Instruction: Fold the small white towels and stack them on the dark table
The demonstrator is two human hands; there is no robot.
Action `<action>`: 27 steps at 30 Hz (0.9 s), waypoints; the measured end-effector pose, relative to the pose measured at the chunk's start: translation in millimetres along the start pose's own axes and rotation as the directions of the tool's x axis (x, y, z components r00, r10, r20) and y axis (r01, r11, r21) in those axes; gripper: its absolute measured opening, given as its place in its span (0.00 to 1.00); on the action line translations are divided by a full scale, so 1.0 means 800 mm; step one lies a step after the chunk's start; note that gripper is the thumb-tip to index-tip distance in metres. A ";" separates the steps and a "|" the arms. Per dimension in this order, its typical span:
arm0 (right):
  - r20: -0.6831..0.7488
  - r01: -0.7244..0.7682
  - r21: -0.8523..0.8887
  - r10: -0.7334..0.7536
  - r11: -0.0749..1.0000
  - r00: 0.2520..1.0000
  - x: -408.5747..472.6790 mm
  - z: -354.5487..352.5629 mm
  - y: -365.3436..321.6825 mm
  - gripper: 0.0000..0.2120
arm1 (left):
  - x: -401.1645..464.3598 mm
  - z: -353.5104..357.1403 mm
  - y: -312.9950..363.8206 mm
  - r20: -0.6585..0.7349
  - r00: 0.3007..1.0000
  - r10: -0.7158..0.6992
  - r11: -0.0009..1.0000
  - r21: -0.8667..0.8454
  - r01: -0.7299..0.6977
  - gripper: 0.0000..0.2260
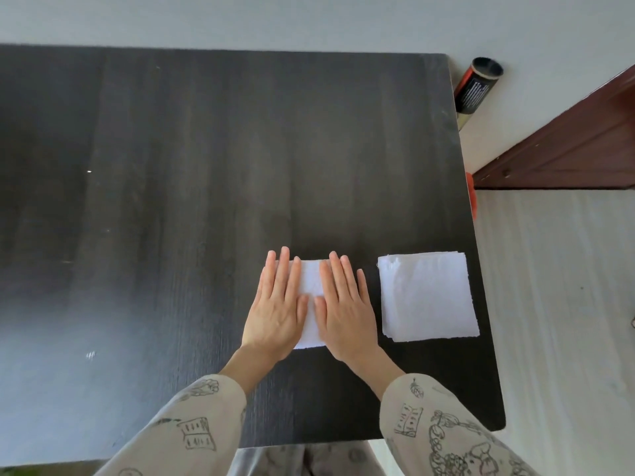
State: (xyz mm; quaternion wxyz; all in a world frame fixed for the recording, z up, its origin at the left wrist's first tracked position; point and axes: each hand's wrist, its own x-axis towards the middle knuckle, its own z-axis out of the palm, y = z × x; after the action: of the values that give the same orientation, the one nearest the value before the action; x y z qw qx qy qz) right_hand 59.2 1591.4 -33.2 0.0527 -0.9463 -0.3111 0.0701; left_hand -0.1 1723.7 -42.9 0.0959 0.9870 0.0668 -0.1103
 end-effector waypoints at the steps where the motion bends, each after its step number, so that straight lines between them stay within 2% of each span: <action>1: 0.002 -0.003 -0.002 0.003 1.000 1.000 0.001 0.001 0.000 0.25 | 0.000 0.001 0.000 0.013 1.000 0.014 1.000 0.023 -0.014 0.27; 3: 0.032 -0.015 -0.004 0.015 1.000 0.999 0.002 -0.003 -0.002 0.25 | 0.000 -0.002 0.001 0.017 1.000 0.022 0.999 0.042 -0.022 0.27; 7: 0.067 0.004 0.053 -0.007 0.999 0.998 -0.001 -0.033 -0.004 0.26 | -0.006 -0.026 0.005 -0.155 0.986 -0.056 0.998 -0.025 0.053 0.25; 11: -0.124 0.035 0.132 -0.018 0.991 0.992 -0.008 -0.083 0.023 0.24 | -0.010 -0.058 0.021 -0.266 0.963 -0.044 0.999 -0.040 0.035 0.25; 14: -0.229 -0.020 0.048 0.031 0.999 0.973 -0.021 -0.106 0.075 0.22 | -0.004 -0.083 0.074 -0.332 0.942 0.040 0.998 -0.038 -0.055 0.22; 17: -0.128 -0.099 -0.071 0.089 0.993 0.988 -0.032 -0.106 0.135 0.34 | 0.012 -0.077 0.140 -0.281 0.941 0.187 0.981 0.004 -0.194 0.22; 20: -0.092 -0.162 -0.097 0.153 0.982 0.984 -0.033 -0.095 0.160 0.20 | 0.036 -0.057 0.175 -0.192 0.959 0.208 0.978 0.043 -0.204 0.24; 23: 0.028 -0.179 -0.078 0.182 0.981 0.983 -0.031 -0.081 0.170 0.27 | 0.055 -0.041 0.180 -0.120 0.980 0.157 0.986 0.080 -0.148 0.26; 27: 0.079 -0.198 -0.062 0.203 0.978 0.976 -0.035 -0.053 0.183 0.28 | 0.063 -0.029 0.175 -0.057 0.989 0.135 0.987 0.097 -0.129 0.28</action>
State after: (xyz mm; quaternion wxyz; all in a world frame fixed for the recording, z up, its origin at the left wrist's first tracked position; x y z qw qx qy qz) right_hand 128.8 1454.9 -9.4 0.0068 -0.9701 -0.2177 0.1071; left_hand 75.0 1597.7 -7.8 0.0547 0.9957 -0.0009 -0.0754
